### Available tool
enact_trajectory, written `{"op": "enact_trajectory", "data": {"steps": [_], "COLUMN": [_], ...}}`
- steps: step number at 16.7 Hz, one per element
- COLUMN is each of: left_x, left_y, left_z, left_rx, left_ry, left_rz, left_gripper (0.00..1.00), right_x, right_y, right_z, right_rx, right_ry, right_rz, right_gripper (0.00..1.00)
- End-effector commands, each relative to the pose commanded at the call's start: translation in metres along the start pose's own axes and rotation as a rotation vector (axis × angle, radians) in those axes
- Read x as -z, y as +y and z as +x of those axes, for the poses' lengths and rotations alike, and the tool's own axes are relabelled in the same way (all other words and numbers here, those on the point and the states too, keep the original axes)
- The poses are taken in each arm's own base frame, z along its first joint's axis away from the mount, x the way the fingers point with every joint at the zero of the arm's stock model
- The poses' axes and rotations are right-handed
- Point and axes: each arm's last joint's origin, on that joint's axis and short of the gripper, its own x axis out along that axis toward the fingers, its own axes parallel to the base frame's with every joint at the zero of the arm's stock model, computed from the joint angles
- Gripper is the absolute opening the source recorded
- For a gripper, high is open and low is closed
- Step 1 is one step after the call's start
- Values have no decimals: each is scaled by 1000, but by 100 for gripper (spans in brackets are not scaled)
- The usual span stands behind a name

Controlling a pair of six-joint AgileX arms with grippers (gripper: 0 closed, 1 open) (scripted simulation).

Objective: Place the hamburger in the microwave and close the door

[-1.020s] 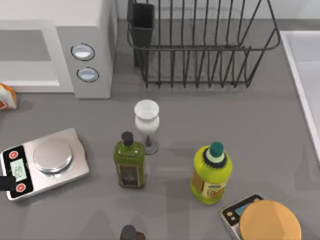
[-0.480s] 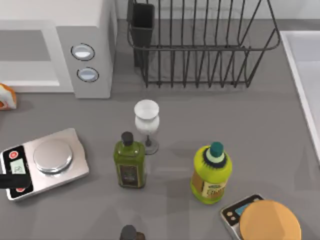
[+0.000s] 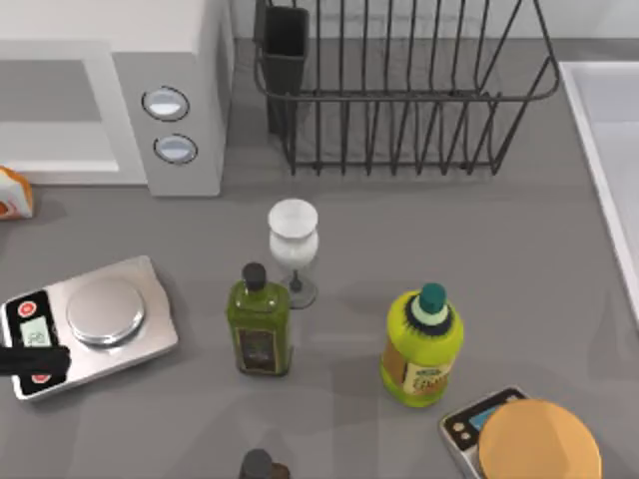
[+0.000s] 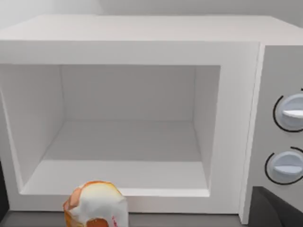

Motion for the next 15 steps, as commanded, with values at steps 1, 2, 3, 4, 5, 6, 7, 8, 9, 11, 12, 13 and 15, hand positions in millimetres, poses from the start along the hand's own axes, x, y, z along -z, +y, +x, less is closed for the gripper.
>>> {"op": "enact_trajectory", "data": {"steps": [1, 2, 3, 4, 5, 6, 7, 8, 9, 11, 12, 13, 15], "left_x": [-1, -1, -1, -2, -2, -3, -3, -5, -5, -5, -5, -6, -7], "left_y": [0, 0, 1, 1, 1, 2, 2, 3, 4, 4, 5, 5, 6], "left_z": [0, 0, -1, -1, -2, -3, -4, -5, -6, -8, -9, -10, -12], "left_rx": [-1, -1, -1, 0, 0, 1, -1, -3, -4, -2, -3, -4, 0], "left_ry": [-4, -4, -3, -2, -2, -3, -4, -7, -8, -2, 0, 0, -7], "left_rz": [-1, -2, -3, -3, -3, -2, -2, -2, -3, 0, 1, 0, -1], "left_gripper": [0, 0, 0, 0, 0, 0, 0, 0, 0, 0, 0, 0, 0], "right_x": [0, 0, 0, 0, 0, 0, 0, 0, 0, 0, 0, 0, 0], "right_y": [0, 0, 0, 0, 0, 0, 0, 0, 0, 0, 0, 0, 0], "right_z": [0, 0, 0, 0, 0, 0, 0, 0, 0, 0, 0, 0, 0], "right_rx": [0, 0, 0, 0, 0, 0, 0, 0, 0, 0, 0, 0, 0], "right_ry": [0, 0, 0, 0, 0, 0, 0, 0, 0, 0, 0, 0, 0], "right_rz": [0, 0, 0, 0, 0, 0, 0, 0, 0, 0, 0, 0, 0], "right_gripper": [100, 100, 100, 100, 100, 100, 100, 100, 100, 100, 100, 100, 100]}}
